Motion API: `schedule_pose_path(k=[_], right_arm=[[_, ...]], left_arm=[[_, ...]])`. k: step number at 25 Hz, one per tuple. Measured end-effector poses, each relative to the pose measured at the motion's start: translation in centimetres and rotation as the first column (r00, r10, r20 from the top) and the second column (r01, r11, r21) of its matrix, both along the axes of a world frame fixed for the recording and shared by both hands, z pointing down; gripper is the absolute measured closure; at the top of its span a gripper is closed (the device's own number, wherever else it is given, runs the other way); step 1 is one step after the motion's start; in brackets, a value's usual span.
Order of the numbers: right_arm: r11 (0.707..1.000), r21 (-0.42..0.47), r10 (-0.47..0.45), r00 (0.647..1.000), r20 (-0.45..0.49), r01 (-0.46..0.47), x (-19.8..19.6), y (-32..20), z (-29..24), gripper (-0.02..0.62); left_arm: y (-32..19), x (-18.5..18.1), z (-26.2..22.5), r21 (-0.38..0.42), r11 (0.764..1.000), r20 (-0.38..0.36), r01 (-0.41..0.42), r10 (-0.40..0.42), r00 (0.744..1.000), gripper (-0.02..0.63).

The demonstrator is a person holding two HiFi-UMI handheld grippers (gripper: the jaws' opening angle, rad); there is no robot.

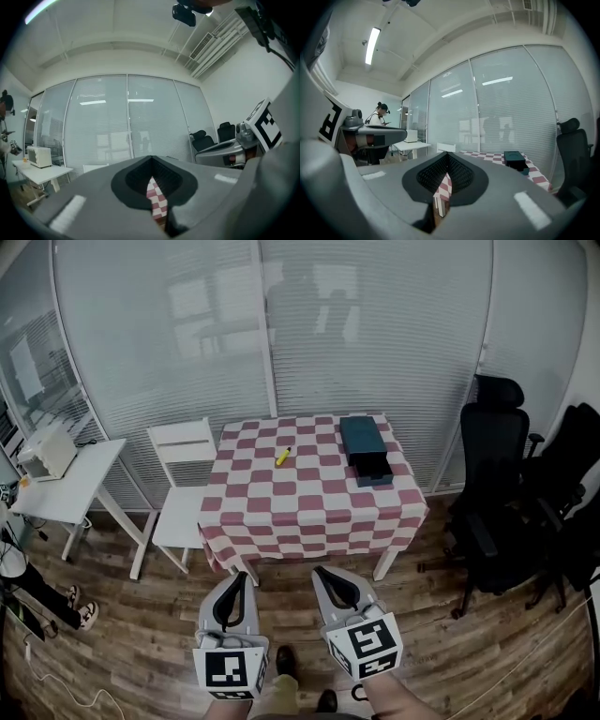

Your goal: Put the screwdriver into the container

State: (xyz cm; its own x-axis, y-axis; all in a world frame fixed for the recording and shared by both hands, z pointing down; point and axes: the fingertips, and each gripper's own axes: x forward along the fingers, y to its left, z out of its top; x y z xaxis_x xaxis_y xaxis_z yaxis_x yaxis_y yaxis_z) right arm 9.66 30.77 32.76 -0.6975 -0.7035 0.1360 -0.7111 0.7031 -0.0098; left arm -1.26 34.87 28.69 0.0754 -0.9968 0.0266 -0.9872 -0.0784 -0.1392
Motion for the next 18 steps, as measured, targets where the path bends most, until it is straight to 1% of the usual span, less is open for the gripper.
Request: schedule_pose_path(k=[8, 15, 18], right_arm=[[1.000, -0.011, 0.023, 0.999, -0.036, -0.023, -4.2, -7.5, 0.5, 0.569], [0.998, 0.012, 0.068, 0.996, -0.052, -0.068, -8.1, -13.4, -0.7, 0.569], [0.996, 0.031, 0.086, 0.995, -0.055, -0.084, -9.6, -15.5, -1.3, 0.569]], left_arm=[[-7.6, -4.7, 0.5, -0.004, 1.000, -0.036, -0.010, 0.010, 0.999, 0.606], [-13.5, -8.8, -0.6, 0.024, 0.998, -0.057, -0.050, 0.052, 0.997, 0.606], [-15.7, -10.0, -0.3, 0.039, 0.996, -0.056, -0.078, 0.080, 0.995, 0.606]])
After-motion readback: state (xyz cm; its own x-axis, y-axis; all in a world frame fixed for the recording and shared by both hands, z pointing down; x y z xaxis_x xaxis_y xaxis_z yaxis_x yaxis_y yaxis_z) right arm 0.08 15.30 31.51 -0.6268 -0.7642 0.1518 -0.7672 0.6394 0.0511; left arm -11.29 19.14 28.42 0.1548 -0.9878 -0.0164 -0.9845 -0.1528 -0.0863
